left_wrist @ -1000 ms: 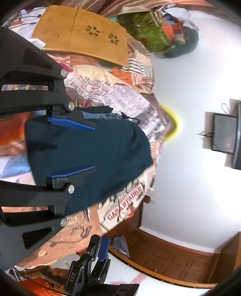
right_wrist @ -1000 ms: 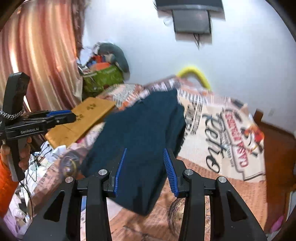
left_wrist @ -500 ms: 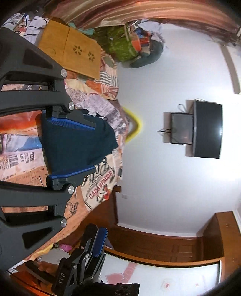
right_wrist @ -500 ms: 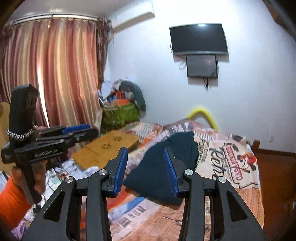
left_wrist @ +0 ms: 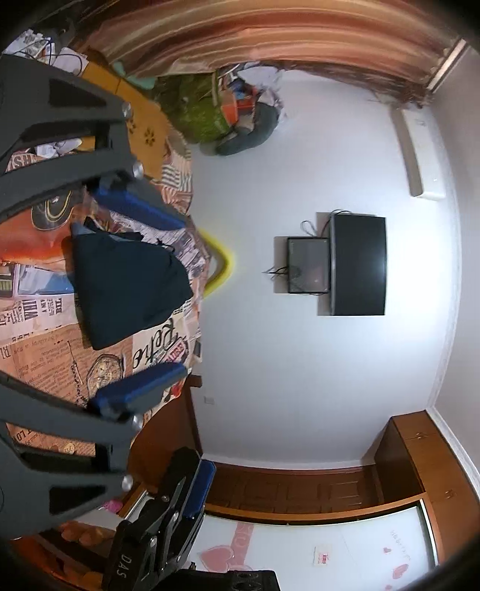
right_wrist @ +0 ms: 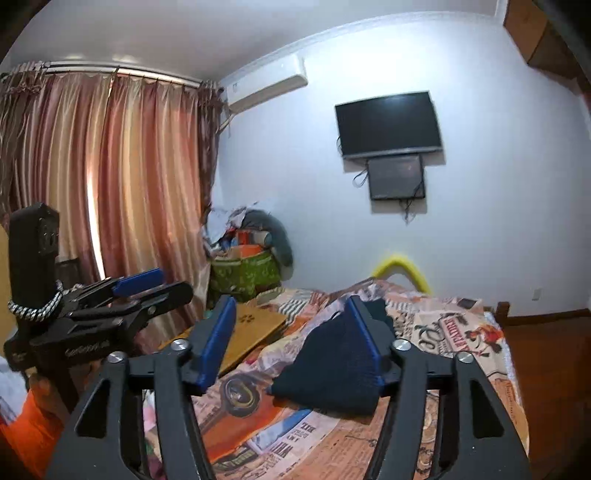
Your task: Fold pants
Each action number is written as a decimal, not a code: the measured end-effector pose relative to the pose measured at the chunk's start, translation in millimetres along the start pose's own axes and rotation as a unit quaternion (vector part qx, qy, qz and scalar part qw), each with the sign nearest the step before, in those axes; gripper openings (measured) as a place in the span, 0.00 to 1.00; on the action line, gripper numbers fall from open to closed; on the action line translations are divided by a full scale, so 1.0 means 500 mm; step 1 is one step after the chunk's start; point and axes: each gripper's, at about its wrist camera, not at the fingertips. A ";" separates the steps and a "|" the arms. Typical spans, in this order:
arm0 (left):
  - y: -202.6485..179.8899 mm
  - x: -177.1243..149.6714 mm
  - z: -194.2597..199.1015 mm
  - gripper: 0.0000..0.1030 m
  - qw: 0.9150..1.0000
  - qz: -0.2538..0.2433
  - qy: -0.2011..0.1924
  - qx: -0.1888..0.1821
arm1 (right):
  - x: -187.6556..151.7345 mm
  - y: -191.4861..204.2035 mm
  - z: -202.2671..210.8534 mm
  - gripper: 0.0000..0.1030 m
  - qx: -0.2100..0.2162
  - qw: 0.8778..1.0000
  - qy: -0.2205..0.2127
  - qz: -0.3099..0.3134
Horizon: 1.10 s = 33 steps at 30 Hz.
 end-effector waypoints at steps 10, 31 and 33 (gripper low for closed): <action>-0.004 -0.007 0.012 0.99 1.000 0.003 -0.017 0.007 | -0.009 -0.003 0.003 0.82 -0.031 0.999 -0.007 -0.005; 0.004 -0.022 -0.001 1.00 1.000 0.011 -0.014 0.001 | -0.003 -0.004 0.025 0.97 -0.045 0.999 -0.017 -0.004; 0.006 -0.022 -0.002 1.00 1.000 0.011 -0.015 0.000 | -0.001 -0.004 0.027 0.97 -0.045 0.999 -0.018 -0.005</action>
Point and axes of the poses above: each gripper's, at about its wrist camera, not at the fingertips, and z roughly against the way its jaws point, y to its left, x to its top, and after that the axes turned 1 degree about -x, right-handed
